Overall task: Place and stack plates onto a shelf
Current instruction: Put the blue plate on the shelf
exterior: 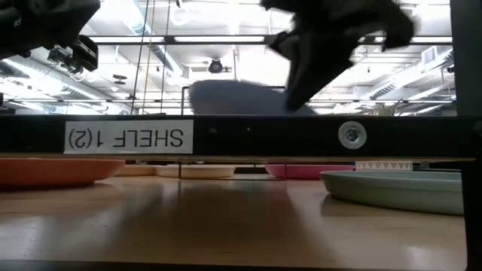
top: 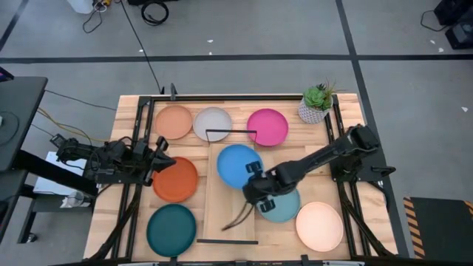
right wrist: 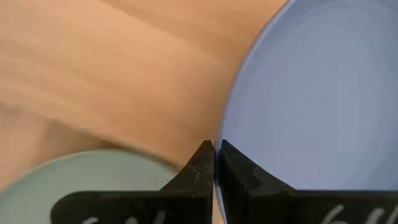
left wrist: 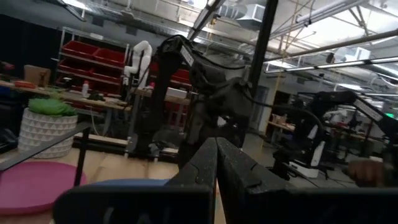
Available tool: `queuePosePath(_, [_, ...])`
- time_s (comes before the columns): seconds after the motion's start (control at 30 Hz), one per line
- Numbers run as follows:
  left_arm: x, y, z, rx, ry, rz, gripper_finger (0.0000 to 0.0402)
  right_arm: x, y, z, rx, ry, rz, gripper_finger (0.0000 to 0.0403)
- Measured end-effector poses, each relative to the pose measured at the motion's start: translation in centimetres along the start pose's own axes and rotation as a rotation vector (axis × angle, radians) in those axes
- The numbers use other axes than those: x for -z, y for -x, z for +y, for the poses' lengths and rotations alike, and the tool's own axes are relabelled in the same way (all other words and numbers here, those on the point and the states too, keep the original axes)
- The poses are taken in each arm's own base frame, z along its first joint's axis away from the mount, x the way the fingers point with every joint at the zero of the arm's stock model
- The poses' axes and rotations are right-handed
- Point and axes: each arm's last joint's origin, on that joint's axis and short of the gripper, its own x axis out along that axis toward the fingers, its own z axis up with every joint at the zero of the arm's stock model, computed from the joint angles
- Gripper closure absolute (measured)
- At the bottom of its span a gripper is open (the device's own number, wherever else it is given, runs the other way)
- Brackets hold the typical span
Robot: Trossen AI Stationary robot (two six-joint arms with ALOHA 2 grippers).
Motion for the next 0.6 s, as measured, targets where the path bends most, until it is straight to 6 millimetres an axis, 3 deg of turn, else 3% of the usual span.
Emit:
queuePosePath(0.3, [0.0, 0.0, 0.3, -0.109, 0.029, -0.015, 0.039, -1.5, -2.9, -2.7, -0.007, 0.134, 0.042, 0.0388])
queuePosePath(0.5, [-0.7, 0.3, 0.9, -0.398, -0.044, 0.151, 0.039, -1.3, -3.2, -4.0, 0.023, 0.108, 0.056, 0.0369])
queuePosePath(0.6, [-1.5, 0.2, 0.8, -0.443, -0.089, 0.21, 0.039, -1.4, -3.2, -4.4, 0.031, 0.095, 0.049, 0.0353])
